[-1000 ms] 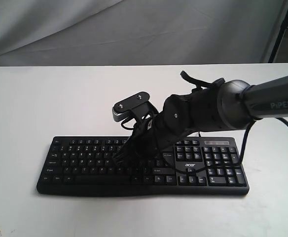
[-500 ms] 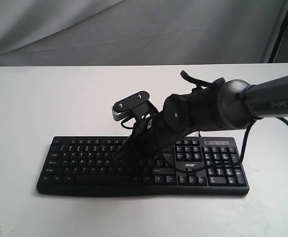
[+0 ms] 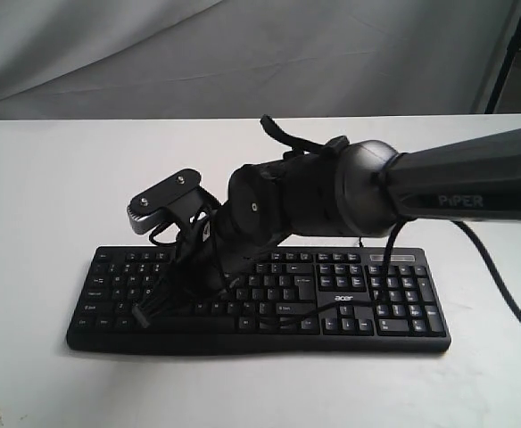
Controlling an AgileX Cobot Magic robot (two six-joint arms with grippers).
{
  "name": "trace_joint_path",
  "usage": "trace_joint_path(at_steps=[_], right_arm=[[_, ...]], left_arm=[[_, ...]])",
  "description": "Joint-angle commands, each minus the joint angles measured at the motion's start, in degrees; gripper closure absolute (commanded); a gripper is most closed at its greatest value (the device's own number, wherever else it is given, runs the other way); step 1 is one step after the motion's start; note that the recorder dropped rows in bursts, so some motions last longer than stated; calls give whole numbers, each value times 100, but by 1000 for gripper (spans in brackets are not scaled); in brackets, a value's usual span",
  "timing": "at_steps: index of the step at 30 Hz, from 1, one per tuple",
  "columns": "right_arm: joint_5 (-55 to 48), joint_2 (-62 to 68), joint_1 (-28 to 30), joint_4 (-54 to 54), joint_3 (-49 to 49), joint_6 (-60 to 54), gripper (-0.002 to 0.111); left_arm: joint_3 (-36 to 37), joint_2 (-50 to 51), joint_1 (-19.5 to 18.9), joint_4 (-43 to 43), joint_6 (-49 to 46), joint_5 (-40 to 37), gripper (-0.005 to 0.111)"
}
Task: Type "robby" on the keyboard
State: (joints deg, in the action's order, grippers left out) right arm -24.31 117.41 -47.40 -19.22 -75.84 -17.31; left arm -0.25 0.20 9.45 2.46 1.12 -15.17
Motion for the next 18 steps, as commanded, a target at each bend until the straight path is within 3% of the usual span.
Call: trace_joint_path(at_steps=[1,18], right_arm=[[121,98,1,-27,-32,-2,108],[169,184,1,-74,-32,-21,108]], left_arm=[[25,-20,36,27,16,42,107],[25,-20,36,27,16,42,107]])
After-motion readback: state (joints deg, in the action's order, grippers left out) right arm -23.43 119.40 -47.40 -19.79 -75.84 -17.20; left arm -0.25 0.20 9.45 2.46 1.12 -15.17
